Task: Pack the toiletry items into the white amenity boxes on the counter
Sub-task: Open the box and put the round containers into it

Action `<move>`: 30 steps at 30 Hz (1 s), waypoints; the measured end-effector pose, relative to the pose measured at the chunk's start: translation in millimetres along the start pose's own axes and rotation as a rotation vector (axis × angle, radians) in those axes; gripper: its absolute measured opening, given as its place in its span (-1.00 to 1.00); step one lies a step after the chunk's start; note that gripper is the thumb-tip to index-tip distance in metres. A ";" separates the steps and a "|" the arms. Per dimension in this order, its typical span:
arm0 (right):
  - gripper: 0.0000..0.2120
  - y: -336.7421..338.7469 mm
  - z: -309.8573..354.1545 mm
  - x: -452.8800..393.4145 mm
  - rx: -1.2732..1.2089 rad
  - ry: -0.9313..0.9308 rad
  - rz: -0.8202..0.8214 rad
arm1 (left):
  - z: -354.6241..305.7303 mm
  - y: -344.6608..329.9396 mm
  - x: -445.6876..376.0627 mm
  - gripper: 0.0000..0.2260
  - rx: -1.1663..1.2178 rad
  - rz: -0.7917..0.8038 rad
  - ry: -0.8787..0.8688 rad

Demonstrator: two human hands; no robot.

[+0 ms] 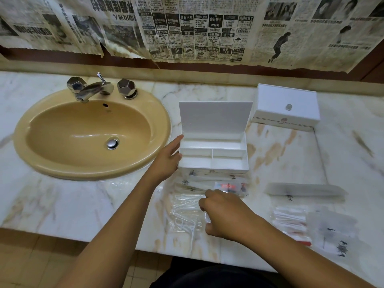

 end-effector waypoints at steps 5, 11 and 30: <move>-0.66 35.5 2.0 -8.8 -0.155 0.002 -0.126 | 2.9 -0.4 -1.1 -0.50 0.028 -0.005 0.008; -0.69 73.9 -12.5 -65.4 -0.346 -0.146 -0.375 | 2.2 0.6 2.1 -0.53 0.119 -0.030 0.001; -0.79 32.2 -8.3 -143.7 -0.341 -0.318 -0.176 | 11.0 2.5 4.3 -0.56 0.185 -0.068 -0.032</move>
Point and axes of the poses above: each hand's wrist, its own x-axis away from the middle knuckle, its own y-axis out of the back of the hand, z = x × y, the point moved 4 cm from there along -x, towards the middle knuckle, and after that the axes turned 11 degrees about -y, right-handed, at the moved point
